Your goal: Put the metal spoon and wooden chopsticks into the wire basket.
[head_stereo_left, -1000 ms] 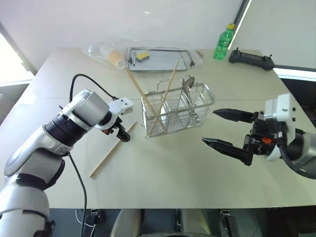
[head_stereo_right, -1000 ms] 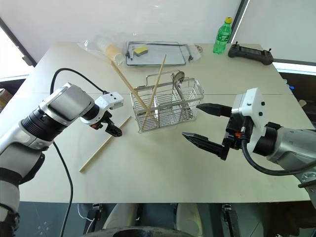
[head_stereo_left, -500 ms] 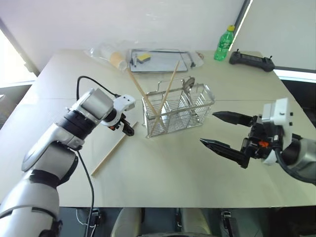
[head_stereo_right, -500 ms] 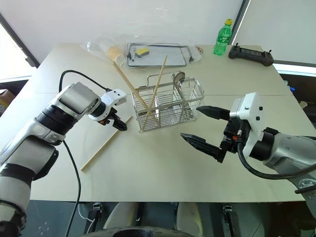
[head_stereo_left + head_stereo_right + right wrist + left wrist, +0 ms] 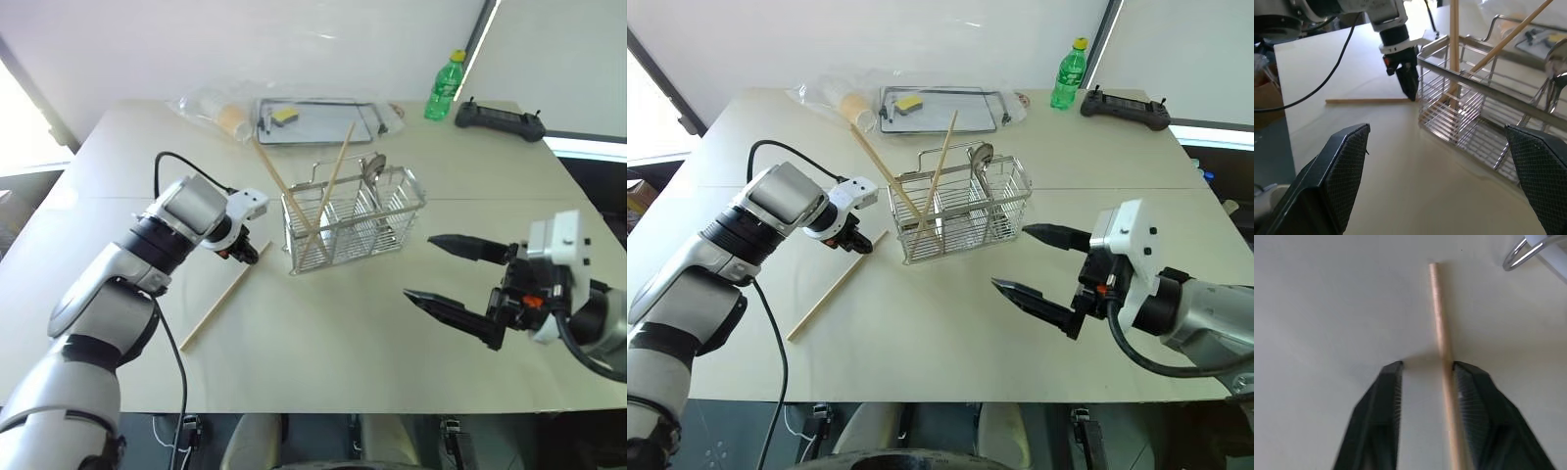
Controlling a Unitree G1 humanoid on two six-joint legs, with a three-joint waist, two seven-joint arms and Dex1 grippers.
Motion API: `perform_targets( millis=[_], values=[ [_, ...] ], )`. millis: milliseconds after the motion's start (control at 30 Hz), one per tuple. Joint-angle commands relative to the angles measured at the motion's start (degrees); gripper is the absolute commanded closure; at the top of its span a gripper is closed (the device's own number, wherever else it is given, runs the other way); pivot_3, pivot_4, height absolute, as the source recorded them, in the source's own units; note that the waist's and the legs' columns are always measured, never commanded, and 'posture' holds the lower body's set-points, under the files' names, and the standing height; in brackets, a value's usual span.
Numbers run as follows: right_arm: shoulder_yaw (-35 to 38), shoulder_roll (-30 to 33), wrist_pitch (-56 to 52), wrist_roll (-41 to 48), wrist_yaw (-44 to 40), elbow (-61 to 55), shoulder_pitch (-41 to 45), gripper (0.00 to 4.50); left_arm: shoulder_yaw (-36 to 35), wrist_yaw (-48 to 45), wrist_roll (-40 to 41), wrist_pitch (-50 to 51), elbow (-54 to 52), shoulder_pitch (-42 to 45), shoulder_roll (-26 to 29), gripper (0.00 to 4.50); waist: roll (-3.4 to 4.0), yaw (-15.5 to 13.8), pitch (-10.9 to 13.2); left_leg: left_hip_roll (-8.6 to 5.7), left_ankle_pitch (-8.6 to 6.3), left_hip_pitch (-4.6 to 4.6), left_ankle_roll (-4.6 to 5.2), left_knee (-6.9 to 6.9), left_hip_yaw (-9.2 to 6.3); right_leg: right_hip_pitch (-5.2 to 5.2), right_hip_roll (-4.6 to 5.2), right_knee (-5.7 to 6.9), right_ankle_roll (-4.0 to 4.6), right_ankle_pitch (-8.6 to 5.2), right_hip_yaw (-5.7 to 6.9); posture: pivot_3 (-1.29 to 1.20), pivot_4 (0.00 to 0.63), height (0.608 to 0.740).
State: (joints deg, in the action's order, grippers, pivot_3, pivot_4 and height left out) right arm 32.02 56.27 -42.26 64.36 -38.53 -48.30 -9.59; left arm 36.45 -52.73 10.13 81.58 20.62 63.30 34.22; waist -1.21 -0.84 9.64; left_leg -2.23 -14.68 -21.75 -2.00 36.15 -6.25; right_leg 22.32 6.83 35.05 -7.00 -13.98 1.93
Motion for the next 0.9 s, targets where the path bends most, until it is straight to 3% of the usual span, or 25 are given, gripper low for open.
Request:
perform_targets(
  millis=[33, 900],
  values=[
    [2.8, 0.7, 0.7, 1.4, -0.9, -1.6, -0.3, 0.0, 1.0, -0.6, 1.5, 1.4, -0.5, -0.5, -0.8, 2.75, 0.0, 0.1, 0.0, 0.0, 0.0, 0.0, 0.0, 0.0, 0.01, -0.01, 0.0, -0.01, -0.01, 0.0, 0.0, 0.0, 0.15, 0.703],
    [2.7, 1.0, 0.9, 2.5, 1.7, -0.6, 1.9, 0.0, -0.1, 1.5, 0.9, 0.0, 3.9, -2.6, -2.9, 2.75, 0.29, -0.1, -0.2, 0.06, -0.01, 0.16, 0.0, 0.01, 0.0, -0.13, 0.05, -0.01, 0.08, -0.16, 0.0, 0.0, 0.15, 0.703]
  ],
)
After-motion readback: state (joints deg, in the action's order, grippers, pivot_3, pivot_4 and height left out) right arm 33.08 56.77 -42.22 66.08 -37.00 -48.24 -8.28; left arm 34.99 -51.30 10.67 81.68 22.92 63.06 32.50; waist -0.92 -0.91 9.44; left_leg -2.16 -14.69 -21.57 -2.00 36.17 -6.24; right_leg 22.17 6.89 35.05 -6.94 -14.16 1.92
